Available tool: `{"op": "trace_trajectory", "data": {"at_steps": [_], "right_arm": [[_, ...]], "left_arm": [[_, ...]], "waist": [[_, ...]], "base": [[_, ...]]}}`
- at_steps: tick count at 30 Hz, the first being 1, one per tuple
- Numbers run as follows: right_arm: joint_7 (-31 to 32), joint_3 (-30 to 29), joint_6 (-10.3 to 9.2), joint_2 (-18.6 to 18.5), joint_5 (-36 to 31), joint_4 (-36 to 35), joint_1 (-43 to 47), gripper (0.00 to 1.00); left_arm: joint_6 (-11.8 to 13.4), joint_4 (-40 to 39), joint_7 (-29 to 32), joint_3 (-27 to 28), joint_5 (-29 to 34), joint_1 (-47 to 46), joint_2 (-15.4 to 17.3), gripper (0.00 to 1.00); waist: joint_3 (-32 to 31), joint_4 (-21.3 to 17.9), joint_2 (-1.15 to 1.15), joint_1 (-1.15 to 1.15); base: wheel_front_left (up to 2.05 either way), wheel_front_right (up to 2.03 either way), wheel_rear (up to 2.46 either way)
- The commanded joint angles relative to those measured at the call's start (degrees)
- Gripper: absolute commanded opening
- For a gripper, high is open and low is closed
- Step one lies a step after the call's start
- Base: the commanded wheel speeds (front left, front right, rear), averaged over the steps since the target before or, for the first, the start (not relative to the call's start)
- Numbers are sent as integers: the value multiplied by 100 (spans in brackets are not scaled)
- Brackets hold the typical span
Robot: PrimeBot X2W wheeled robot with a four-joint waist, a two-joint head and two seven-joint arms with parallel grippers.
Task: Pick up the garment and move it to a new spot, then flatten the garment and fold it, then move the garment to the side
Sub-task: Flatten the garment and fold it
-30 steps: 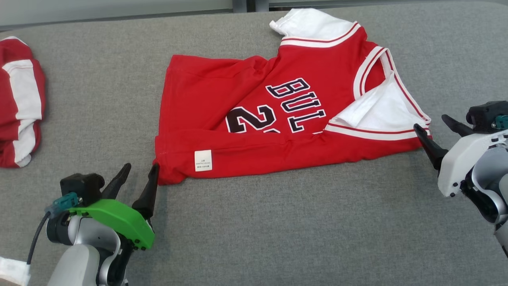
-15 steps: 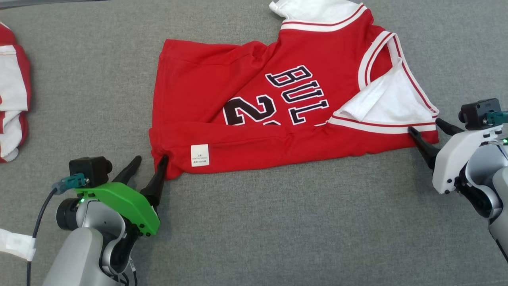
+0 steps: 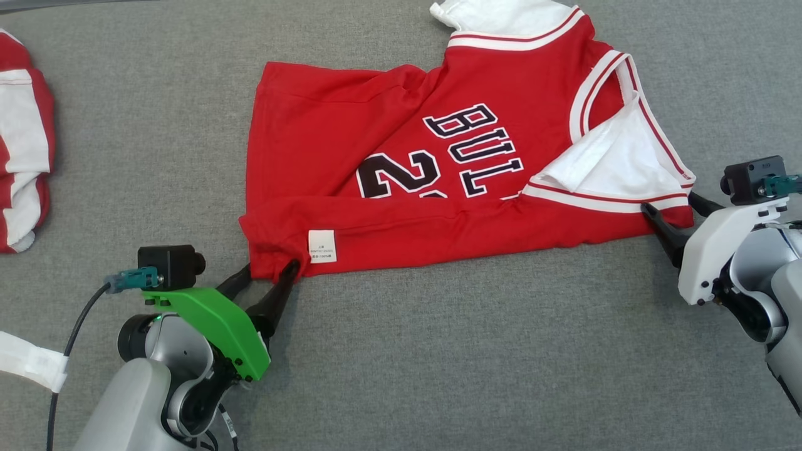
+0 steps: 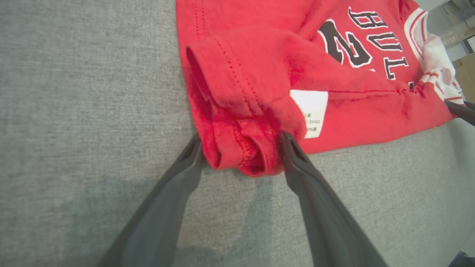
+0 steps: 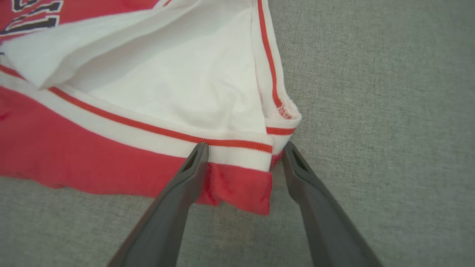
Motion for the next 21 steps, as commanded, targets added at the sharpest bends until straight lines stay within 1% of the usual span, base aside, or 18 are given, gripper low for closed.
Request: {"op": "trace_trajectory", "data": {"at_steps": [1,2,3,4,5,6,7,8,9,10,14,17,21], "right_arm": [[25,43,-8,11,29,40,-7,100],[38,77,-8,21,51,54,-17,100],[63,112,-7,25,72,66,-31,100],[82,148,-5,33,92,68,-48,100],[100,200,-5,40,119,68,-64,100],[135,248,-4,45,154,58,-83,100],[156,303,-4,51,213,37,-98,100],[171,346,-4,42,262,19,-124,71],[173,393,-4,31,323,-9,-151,29],[193,449,-4,13,390,-34,-175,0],[172,536,-11,-165,655,-26,-274,0],[193,568,-10,-267,836,-57,-293,0],[268,548,-10,-525,1117,-238,-146,0]], "left_arm": [[-17,17,58,-39,-36,94,44,100],[-16,8,89,-57,-64,91,62,79],[-16,15,117,-70,-85,77,67,67],[-16,42,122,-72,-103,44,68,49],[-17,74,125,-76,-124,1,71,42],[-17,103,124,-82,-125,-50,75,33],[-17,134,114,-85,-134,-100,66,14],[-17,162,103,-86,-150,-139,48,0],[-17,178,103,-110,-177,-172,31,0],[-17,205,116,-120,-205,-206,21,0],[-18,256,121,-78,-376,-275,65,0],[-17,178,151,-2,-474,-165,208,0],[24,-174,201,63,-477,136,441,0]], "waist": [[-5,5,0,0],[-5,5,0,0],[-1,4,0,0],[6,3,0,0],[15,-1,0,0],[27,-7,0,0],[38,-14,0,0],[47,-21,0,0],[57,-28,0,0],[64,-33,0,0],[46,-57,0,0],[-9,-77,0,0],[-138,-83,0,0]], "base": [[0,0,0],[0,0,0],[0,0,0],[0,0,0],[0,0,0],[0,0,0],[0,0,0],[0,0,0],[0,0,0],[0,0,0],[0,0,0],[0,0,0],[0,0,0]]}}
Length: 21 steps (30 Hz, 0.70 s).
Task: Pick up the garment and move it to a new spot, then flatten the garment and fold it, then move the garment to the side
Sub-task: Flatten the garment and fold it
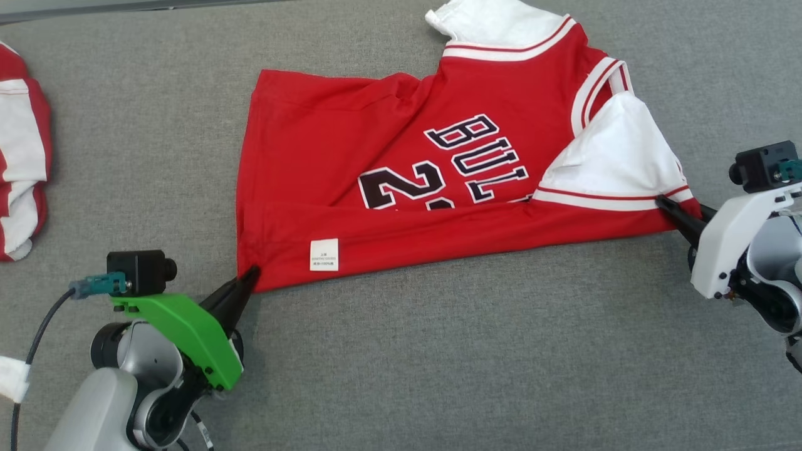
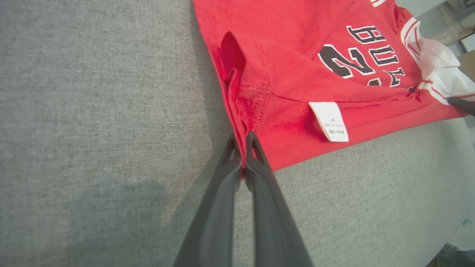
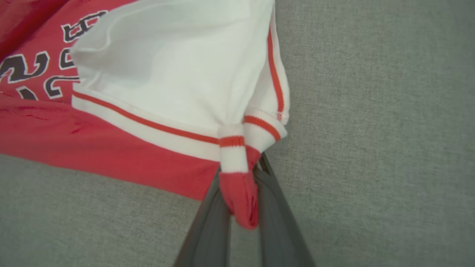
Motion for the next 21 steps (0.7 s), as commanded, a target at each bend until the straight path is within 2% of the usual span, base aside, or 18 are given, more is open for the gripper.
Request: {"op": "trace_trajectory", "data": {"at_steps": [1,6,13,15,20,21], "right_arm": [[49,-33,-12,-121,75,-54,143,0],[260,-247,-12,-471,511,-581,722,0],[298,-881,-13,-748,874,-1419,2314,0],[308,-1185,-12,-661,891,-1609,2918,0],[376,-1399,-12,-350,575,-1493,3132,0],[394,-1395,-12,-268,496,-1455,3083,22]], "left_arm": [[44,-118,23,43,-54,172,87,0],[305,-1082,96,181,-200,1007,275,0],[906,-2381,-27,180,-260,2650,196,0],[999,-2548,-166,145,-370,3045,33,0],[940,-2200,-245,-11,-336,2989,-141,0],[961,-2117,-286,-18,-296,2926,-170,13]], "waist": [[-92,-2,0,0],[-345,10,0,0],[-490,-22,0,0],[-401,-23,0,0],[-288,-87,0,0],[-284,-103,0,0]], "base": [[0,0,0],[0,0,0],[0,0,0],[0,0,0],[0,0,0],[0,0,0]]}}
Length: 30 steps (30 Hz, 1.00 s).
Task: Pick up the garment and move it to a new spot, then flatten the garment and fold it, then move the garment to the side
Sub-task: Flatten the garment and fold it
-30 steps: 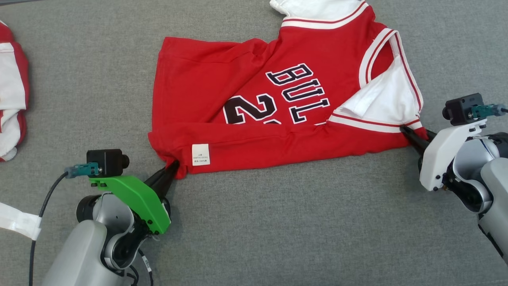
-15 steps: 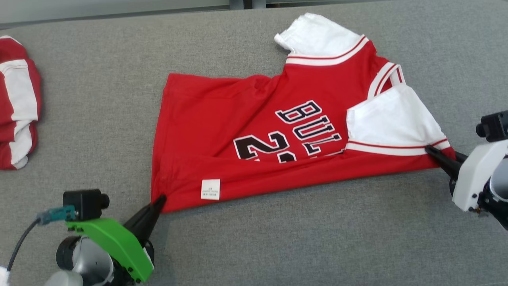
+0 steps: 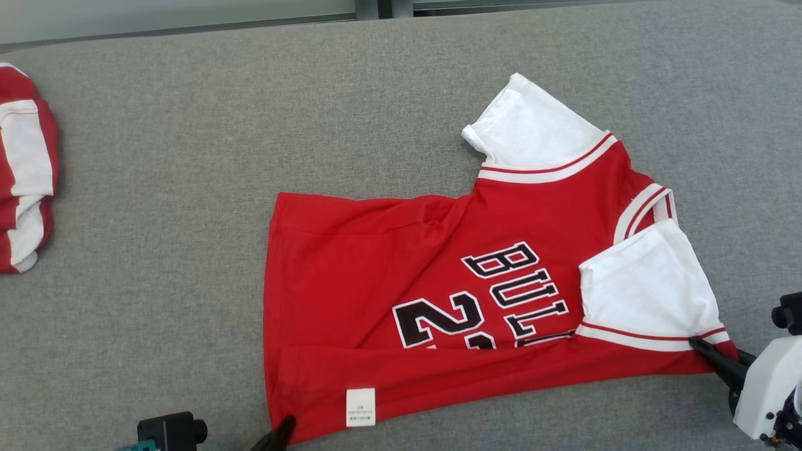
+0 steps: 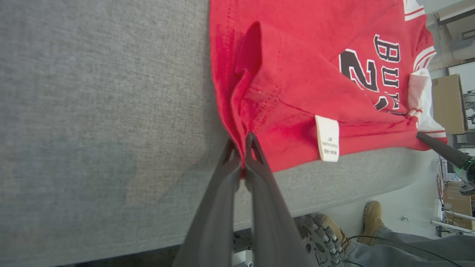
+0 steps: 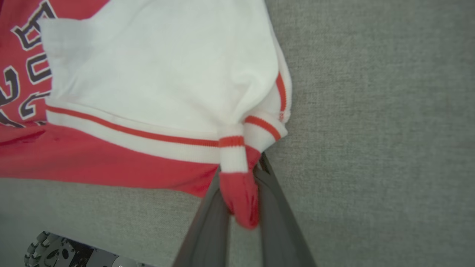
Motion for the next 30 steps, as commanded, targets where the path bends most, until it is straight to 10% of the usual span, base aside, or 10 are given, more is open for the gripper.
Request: {"op": "trace_trajectory", "data": {"at_steps": [1,2,3,4,18,30], "right_arm": [[31,-34,-12,173,-177,129,-99,69],[31,-34,-12,173,-177,129,-99,69],[37,-47,-12,243,-235,172,-139,100],[66,-60,-11,309,-267,220,-170,100],[407,-1073,-9,-106,-373,-623,-723,100],[1102,245,-8,650,-1399,73,-3926,100]], "left_arm": [[19,175,-68,11,73,-167,-49,40],[19,175,-68,11,73,-167,-49,40],[29,250,-85,-7,96,-181,-62,88],[41,300,-111,-18,131,-200,-63,100],[370,-494,3,447,486,-676,533,100],[204,467,816,-102,787,-3045,352,100]], "waist": [[30,-61,0,0],[30,-61,0,0],[31,-78,0,0],[31,-91,0,0],[348,-186,0,0],[1313,6,0,0]], "base": [[0,0,0],[0,0,0],[0,0,0],[0,0,0],[0,0,0],[0,0,0]]}}
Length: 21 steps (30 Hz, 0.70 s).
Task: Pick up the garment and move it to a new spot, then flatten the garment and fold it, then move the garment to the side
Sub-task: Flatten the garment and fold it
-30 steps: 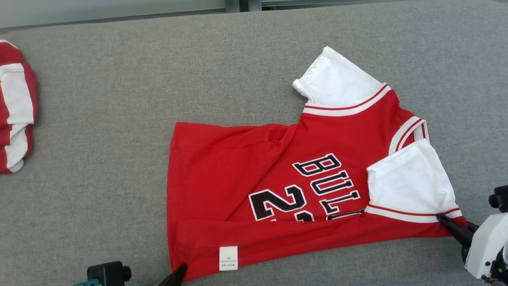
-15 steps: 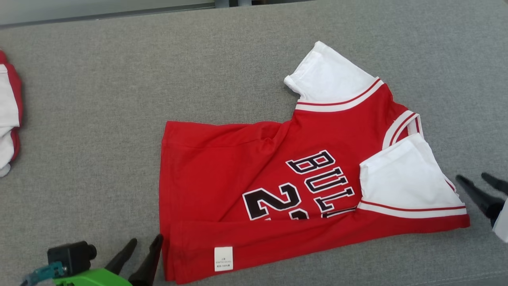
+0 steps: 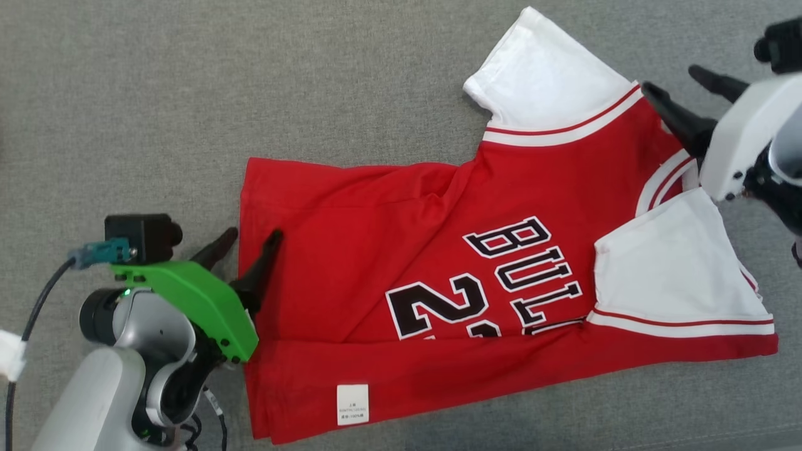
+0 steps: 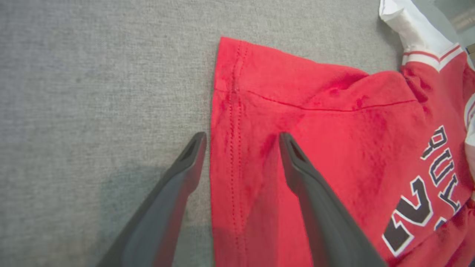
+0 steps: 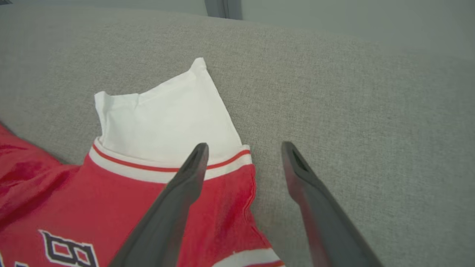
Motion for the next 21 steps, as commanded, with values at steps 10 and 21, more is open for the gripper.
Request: {"op": "trace_trajectory", "data": {"at_steps": [10,21], "right_arm": [[-37,977,-2,129,-284,1154,-1677,100],[-369,1691,-2,163,-91,1857,-2126,100]], "left_arm": [[-330,797,167,-376,216,-1052,-202,94],[-580,551,248,-649,107,-1132,-331,0]], "waist": [[619,413,0,0],[654,562,0,0]], "base": [[0,0,0],[0,0,0]]}}
